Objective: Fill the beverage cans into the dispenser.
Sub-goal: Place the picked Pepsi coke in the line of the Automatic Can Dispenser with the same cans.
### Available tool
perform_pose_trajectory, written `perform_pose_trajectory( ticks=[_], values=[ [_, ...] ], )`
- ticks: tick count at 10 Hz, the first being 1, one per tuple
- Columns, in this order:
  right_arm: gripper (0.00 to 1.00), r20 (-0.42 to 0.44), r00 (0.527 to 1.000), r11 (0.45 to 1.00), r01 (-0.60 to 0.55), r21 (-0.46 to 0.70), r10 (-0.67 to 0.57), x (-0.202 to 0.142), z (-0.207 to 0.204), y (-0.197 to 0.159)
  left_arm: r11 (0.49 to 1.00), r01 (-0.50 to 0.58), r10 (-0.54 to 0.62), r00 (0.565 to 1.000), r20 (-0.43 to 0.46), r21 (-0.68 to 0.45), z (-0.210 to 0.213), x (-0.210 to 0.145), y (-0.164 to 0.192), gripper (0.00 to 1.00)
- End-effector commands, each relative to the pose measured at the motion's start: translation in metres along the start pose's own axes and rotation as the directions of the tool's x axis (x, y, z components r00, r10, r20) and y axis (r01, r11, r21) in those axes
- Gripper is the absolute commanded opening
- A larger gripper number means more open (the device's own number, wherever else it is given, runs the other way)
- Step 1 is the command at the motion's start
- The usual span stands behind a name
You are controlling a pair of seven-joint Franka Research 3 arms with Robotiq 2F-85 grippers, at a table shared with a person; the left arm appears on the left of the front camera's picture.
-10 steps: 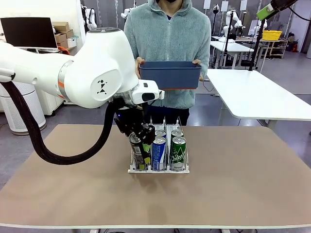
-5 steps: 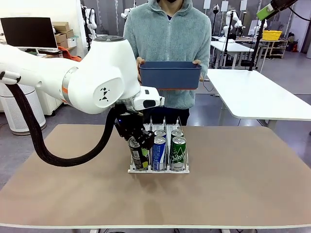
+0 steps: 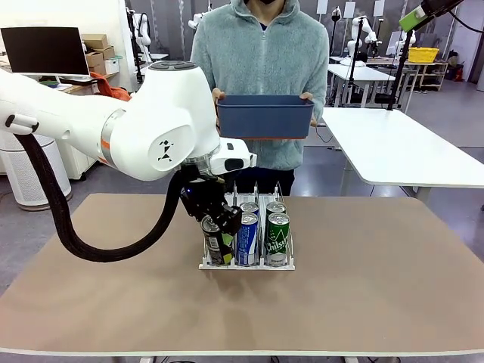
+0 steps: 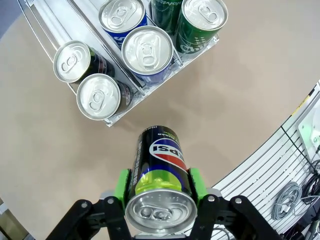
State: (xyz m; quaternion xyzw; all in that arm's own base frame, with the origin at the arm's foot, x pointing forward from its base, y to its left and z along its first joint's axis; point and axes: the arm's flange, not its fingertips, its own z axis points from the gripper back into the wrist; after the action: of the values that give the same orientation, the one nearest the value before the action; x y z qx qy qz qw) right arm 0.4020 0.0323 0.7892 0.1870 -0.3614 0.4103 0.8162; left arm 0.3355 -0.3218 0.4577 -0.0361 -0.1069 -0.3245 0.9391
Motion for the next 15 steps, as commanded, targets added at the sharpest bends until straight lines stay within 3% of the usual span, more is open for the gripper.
perform_pose_trajectory(
  ticks=[1,12,15],
  values=[
    [1.00,0.000,1.000,1.000,0.004,0.005,-0.004,0.000,-0.001,0.001,0.999,-0.044,0.044,0.999,0.006,0.025,-0.007,0.006,0.002,0.58],
    [1.00,0.000,1.000,1.000,0.004,0.005,-0.004,0.000,-0.001,0.001,0.996,-0.084,0.082,0.996,0.040,0.039,-0.026,0.047,0.053,0.58],
    [1.00,0.000,1.000,1.000,0.004,0.005,-0.004,0.000,-0.001,0.001,0.989,-0.117,0.110,0.991,0.076,0.093,-0.038,0.056,0.065,0.58]
  ],
)
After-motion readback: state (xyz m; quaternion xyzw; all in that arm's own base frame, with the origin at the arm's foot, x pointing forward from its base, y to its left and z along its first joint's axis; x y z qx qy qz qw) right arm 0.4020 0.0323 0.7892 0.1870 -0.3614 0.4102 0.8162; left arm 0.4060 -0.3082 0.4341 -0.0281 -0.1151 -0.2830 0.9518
